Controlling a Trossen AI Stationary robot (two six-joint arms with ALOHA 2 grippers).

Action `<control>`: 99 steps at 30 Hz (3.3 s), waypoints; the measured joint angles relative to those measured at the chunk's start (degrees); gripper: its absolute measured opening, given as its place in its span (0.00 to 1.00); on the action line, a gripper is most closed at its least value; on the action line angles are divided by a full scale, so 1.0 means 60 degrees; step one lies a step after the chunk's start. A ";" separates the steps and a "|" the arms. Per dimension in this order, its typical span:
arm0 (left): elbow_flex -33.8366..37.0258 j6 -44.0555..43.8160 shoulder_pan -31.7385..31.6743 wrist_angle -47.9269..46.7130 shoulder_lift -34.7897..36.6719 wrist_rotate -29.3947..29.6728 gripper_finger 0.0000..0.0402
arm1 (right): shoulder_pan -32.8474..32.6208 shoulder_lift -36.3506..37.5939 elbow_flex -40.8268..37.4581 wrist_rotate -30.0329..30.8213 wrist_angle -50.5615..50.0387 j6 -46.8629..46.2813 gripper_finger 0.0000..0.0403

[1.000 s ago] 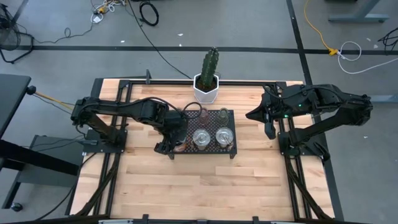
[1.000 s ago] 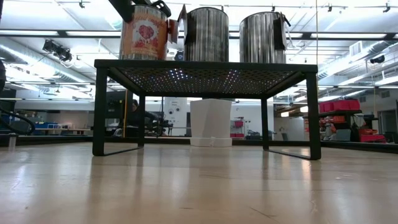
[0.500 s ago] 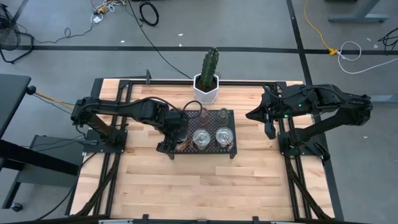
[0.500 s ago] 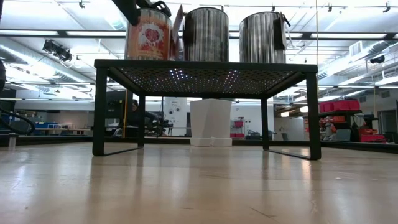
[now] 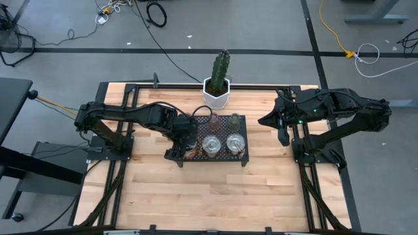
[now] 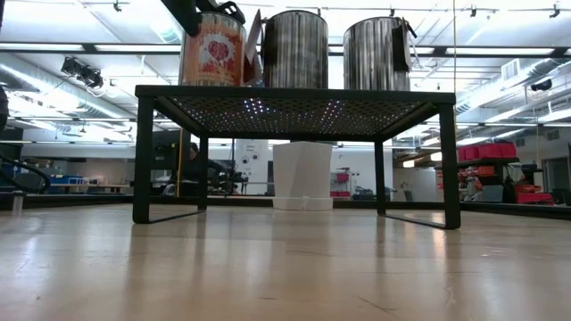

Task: Pick & Place candle stick holders
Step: Put the silver scented candle on the shelf, then return to Home Position

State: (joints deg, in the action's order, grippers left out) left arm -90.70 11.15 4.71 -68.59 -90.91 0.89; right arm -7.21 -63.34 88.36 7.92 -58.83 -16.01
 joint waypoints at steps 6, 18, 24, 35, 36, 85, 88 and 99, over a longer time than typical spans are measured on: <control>0.0000 0.0002 0.0000 -0.0044 0.0000 -0.0004 0.98 | -0.0001 0.0002 0.0000 0.0000 0.0000 0.0000 0.06; 0.0001 -0.0080 0.0000 -0.0541 0.0006 -0.0364 0.98 | -0.0001 0.0002 0.0000 0.0000 0.0003 0.0000 0.06; -0.0548 -0.0457 0.0000 -0.0624 0.0033 -0.0368 0.98 | 0.0000 0.0002 0.0000 0.0000 0.0007 0.0000 0.06; -0.1576 -0.0574 -0.0091 -0.0722 0.0047 -0.0343 0.98 | 0.0002 0.0001 0.0000 0.0000 0.0011 0.0000 0.06; -0.1597 -0.0577 -0.0091 -0.0721 0.0047 -0.0320 0.98 | -0.0001 0.0002 0.0000 0.0000 0.0011 0.0000 0.06; -0.4794 -0.0839 -0.0069 -0.0683 0.0047 0.0882 0.01 | 0.0000 -0.0002 0.0000 -0.2226 0.0008 0.0032 0.06; -0.4794 -0.0516 -0.0069 -0.0683 0.0047 0.0882 0.01 | 0.0000 -0.0002 0.0000 -0.2226 0.0009 0.0036 0.06; -0.4791 -0.0752 -0.0270 -0.0792 0.0047 0.0232 0.01 | -0.0002 -0.0002 0.0000 -0.2226 0.0010 0.0036 0.06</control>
State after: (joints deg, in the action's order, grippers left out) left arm -119.44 6.64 3.09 -73.34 -90.63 2.28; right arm -7.22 -63.35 88.36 -5.43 -58.77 -15.79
